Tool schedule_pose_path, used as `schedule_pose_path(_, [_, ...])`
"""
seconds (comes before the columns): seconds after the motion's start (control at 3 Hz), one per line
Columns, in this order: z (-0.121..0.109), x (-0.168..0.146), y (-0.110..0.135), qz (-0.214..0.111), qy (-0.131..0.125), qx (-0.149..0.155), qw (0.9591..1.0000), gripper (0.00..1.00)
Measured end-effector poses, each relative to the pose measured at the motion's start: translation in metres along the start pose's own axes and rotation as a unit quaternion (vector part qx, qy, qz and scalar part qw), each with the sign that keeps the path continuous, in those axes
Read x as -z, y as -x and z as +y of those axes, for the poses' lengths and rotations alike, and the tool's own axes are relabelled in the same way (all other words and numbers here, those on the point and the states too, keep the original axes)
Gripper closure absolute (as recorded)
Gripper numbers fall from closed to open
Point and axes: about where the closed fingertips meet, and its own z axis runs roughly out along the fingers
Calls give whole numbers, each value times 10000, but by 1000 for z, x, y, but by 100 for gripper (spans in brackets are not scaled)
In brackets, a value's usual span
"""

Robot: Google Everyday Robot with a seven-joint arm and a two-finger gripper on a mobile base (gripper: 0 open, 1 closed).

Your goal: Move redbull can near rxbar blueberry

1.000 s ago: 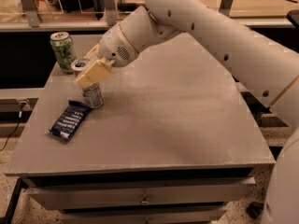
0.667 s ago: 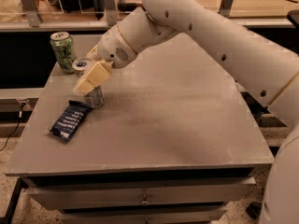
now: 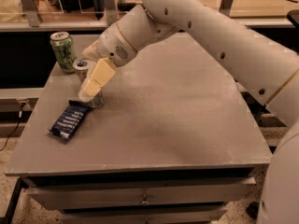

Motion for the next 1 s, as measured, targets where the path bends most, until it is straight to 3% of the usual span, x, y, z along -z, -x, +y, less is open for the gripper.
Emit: schedule_pose_path(1.0, [23,59,3,438,12,238,9988,0])
